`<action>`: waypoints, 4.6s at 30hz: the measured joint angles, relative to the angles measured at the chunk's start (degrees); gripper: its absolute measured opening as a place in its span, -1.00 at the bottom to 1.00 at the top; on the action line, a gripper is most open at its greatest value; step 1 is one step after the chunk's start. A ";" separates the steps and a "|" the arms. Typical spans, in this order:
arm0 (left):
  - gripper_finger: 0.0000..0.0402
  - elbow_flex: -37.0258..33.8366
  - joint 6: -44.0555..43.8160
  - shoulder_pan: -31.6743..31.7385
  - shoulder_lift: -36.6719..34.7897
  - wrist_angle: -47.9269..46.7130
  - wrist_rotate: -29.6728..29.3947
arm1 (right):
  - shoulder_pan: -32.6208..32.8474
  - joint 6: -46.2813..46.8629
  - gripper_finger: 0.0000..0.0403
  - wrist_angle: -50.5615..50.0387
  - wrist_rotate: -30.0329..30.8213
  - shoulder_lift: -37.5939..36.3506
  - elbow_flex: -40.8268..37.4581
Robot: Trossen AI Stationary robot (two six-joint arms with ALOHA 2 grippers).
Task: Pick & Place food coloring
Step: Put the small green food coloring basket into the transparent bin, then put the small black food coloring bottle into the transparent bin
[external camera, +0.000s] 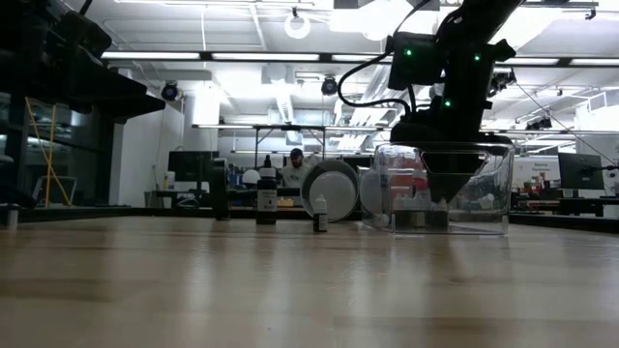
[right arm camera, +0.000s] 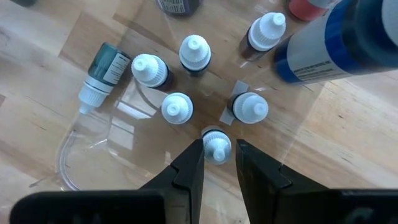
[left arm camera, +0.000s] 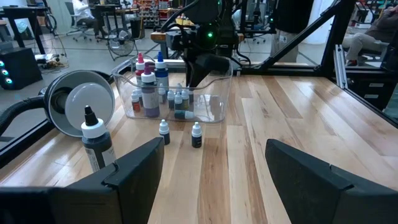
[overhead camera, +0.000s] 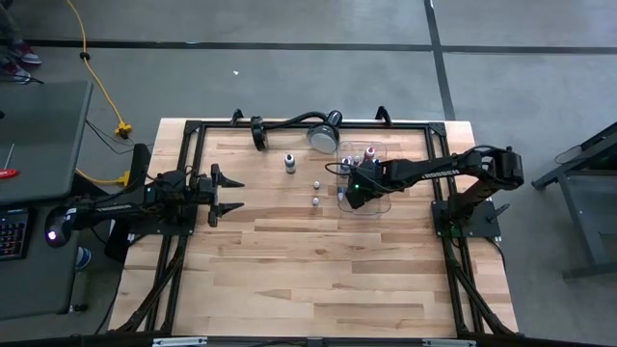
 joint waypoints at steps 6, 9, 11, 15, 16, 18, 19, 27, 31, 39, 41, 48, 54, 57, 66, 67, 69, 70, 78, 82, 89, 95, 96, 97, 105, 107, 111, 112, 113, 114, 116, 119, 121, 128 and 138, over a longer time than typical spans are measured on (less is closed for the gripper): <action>0.38 0.00 0.01 0.01 -0.01 0.01 -0.01 | 0.05 -0.48 -0.59 -0.01 0.00 -1.05 0.00; 0.38 0.00 0.00 0.01 -0.02 0.00 0.01 | 0.03 -1.22 -0.59 -0.02 0.00 -1.92 0.00; 0.38 -0.01 -0.01 0.01 -0.01 0.00 -0.01 | 0.03 -1.52 -0.59 -0.21 0.01 -2.77 0.00; 0.38 0.01 0.01 0.00 -0.01 0.02 0.01 | 0.03 -1.93 -0.59 -0.97 0.37 -5.17 0.00; 0.38 0.00 0.01 0.01 -0.02 0.00 0.00 | 0.04 -2.16 -0.59 -1.08 0.60 -6.09 0.00; 0.38 0.01 -0.01 0.01 -0.02 0.01 0.01 | 0.21 -2.56 -0.59 -1.27 1.17 -8.12 0.00; 0.38 0.01 -0.01 -0.01 0.00 0.00 0.01 | 0.41 -2.65 -0.59 -1.45 1.63 -9.29 0.00; 0.38 0.01 0.00 0.00 -0.01 0.00 -0.01 | 1.47 -9.57 -0.59 -1.54 3.40 -18.62 0.00; 0.38 0.02 0.00 0.02 0.00 0.02 -0.01 | 2.67 -13.72 -0.59 0.28 4.17 -20.94 0.06; 0.38 0.00 0.00 0.01 -0.02 0.00 -0.02 | 4.27 -20.81 -0.34 -6.39 6.05 -19.68 10.23; 0.38 0.01 -0.01 0.00 -0.02 0.02 0.01 | 4.31 -23.38 -0.25 -10.34 5.67 -18.28 14.44; 0.38 -0.01 -0.01 0.01 -0.02 0.02 0.00 | 4.29 -32.50 0.01 -22.01 5.20 -10.23 32.14; 0.38 0.01 -0.01 0.00 -0.02 0.02 0.00 | 4.14 -39.52 0.07 -27.43 0.57 -0.69 47.82; 0.38 0.01 -0.01 0.01 0.00 0.00 -0.01 | 4.14 -41.98 0.07 -29.36 -2.25 4.16 54.73; 0.38 0.00 -0.01 0.01 -0.02 0.01 0.00 | 3.11 -49.07 0.07 -31.79 -10.05 14.58 66.57; 0.38 0.01 0.00 -0.01 0.00 0.01 -0.01 | 2.98 -49.38 0.07 -31.81 -11.58 15.56 66.96; 0.38 0.00 0.01 0.00 -0.02 0.01 -0.01 | 2.80 -49.90 0.07 -31.90 -14.91 17.19 67.14; 0.38 -0.01 0.01 0.01 -0.02 0.02 0.01 | 2.63 -49.96 0.07 -32.04 -16.47 17.87 67.10; 0.38 0.01 -0.01 -0.01 -0.01 0.00 -0.01 | 2.20 -51.99 0.07 -34.21 -20.73 22.59 67.08; 0.38 0.02 -0.01 0.02 -0.02 0.00 -0.02 | 2.26 -53.24 0.07 -34.25 -19.00 24.77 67.08; 0.38 -0.01 0.01 -0.01 -0.02 0.01 0.00 | 1.53 -52.36 0.07 -34.53 -17.17 29.19 67.08; 0.38 0.01 -0.01 0.00 -0.01 0.00 0.00 | 0.44 -50.88 0.07 -32.99 -17.84 31.39 64.85; 0.38 -0.01 0.01 -0.01 -0.02 0.01 0.00 | 0.32 -50.03 0.07 -32.15 -17.84 31.39 63.76; 0.38 0.01 -0.01 0.01 -0.02 0.02 -0.01 | 0.13 -49.15 0.07 -31.48 -17.92 31.41 62.78; 0.38 0.00 0.00 0.00 -0.01 0.00 0.00 | -1.14 -40.28 0.07 -24.42 -18.58 31.45 54.98; 0.38 0.00 -0.01 0.02 -0.02 0.02 0.01 | -1.24 -36.61 0.07 -22.67 -18.43 31.45 53.52; 0.38 0.01 0.01 0.02 -0.02 0.01 -0.01 | -1.28 -30.02 0.07 -19.13 -18.13 31.43 50.55; 0.38 0.02 -0.01 0.00 0.00 0.00 -0.02 | -1.26 -28.46 0.07 -18.85 -18.10 31.43 49.97; 0.38 0.01 0.00 -0.01 0.00 0.00 0.01 | -1.26 -27.03 0.07 -18.41 -18.10 31.43 49.39; 0.38 -0.01 0.01 0.02 -0.02 0.00 0.01 | -1.26 -25.95 0.07 -17.52 -18.19 31.43 48.91; 0.38 0.00 0.00 0.00 -0.01 0.00 0.00 | -1.11 -24.42 0.07 -16.16 -18.27 31.43 48.02; 0.38 0.01 0.00 0.01 0.00 0.00 -0.01 | -0.72 -23.30 0.07 -15.56 -17.73 31.44 47.51; 0.38 0.02 -0.01 0.01 0.00 0.00 0.01 | -0.50 -23.40 0.07 -14.95 -17.28 31.65 47.52; 0.38 0.00 -0.01 0.00 0.00 0.00 -0.01 | 0.21 -28.43 0.07 -14.71 -16.77 32.95 47.50; 0.38 0.00 -0.01 -0.01 -0.02 0.00 0.01 | 1.23 -38.33 0.07 -15.01 -16.14 33.92 47.52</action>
